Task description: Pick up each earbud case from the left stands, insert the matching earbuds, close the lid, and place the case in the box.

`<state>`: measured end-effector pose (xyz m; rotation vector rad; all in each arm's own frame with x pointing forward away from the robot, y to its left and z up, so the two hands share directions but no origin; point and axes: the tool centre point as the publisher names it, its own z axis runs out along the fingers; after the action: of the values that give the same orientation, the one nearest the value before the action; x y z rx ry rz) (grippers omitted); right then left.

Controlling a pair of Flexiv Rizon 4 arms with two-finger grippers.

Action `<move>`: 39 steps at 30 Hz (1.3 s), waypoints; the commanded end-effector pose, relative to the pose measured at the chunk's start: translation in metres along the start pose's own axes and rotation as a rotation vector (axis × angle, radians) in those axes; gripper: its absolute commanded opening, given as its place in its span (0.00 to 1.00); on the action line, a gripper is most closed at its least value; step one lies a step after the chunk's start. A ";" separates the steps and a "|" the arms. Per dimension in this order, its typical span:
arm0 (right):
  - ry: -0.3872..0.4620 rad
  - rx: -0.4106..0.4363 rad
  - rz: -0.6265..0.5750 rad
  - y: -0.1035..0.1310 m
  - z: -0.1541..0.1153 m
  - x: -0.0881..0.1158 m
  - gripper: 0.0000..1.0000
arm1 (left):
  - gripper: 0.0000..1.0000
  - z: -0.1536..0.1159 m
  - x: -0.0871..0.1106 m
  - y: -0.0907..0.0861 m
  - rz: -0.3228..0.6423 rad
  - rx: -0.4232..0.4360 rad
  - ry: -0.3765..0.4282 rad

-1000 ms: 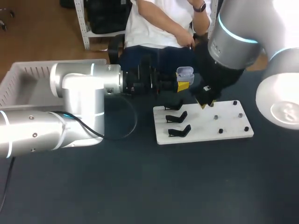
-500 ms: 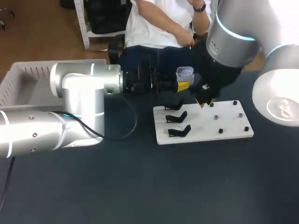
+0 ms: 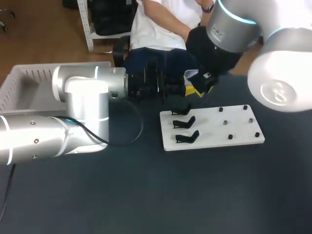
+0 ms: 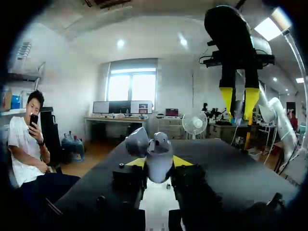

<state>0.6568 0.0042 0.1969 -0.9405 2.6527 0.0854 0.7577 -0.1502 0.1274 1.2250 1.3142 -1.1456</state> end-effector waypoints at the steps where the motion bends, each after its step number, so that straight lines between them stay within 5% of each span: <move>1: 0.052 -0.004 -0.003 -0.006 0.006 -0.021 0.00 | 0.00 0.000 0.001 -0.002 0.004 -0.006 -0.005; 20: 0.093 0.024 -0.035 -0.028 0.020 -0.062 0.00 | 0.00 0.000 0.001 -0.002 0.004 -0.006 -0.005; 39: 0.075 0.056 -0.049 -0.038 0.034 -0.069 0.00 | 0.00 0.000 0.001 -0.002 0.004 -0.006 -0.005</move>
<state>0.7414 0.0208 0.1906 -1.0214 2.6983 -0.0254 0.7577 -0.1502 0.1274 1.2250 1.3142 -1.1456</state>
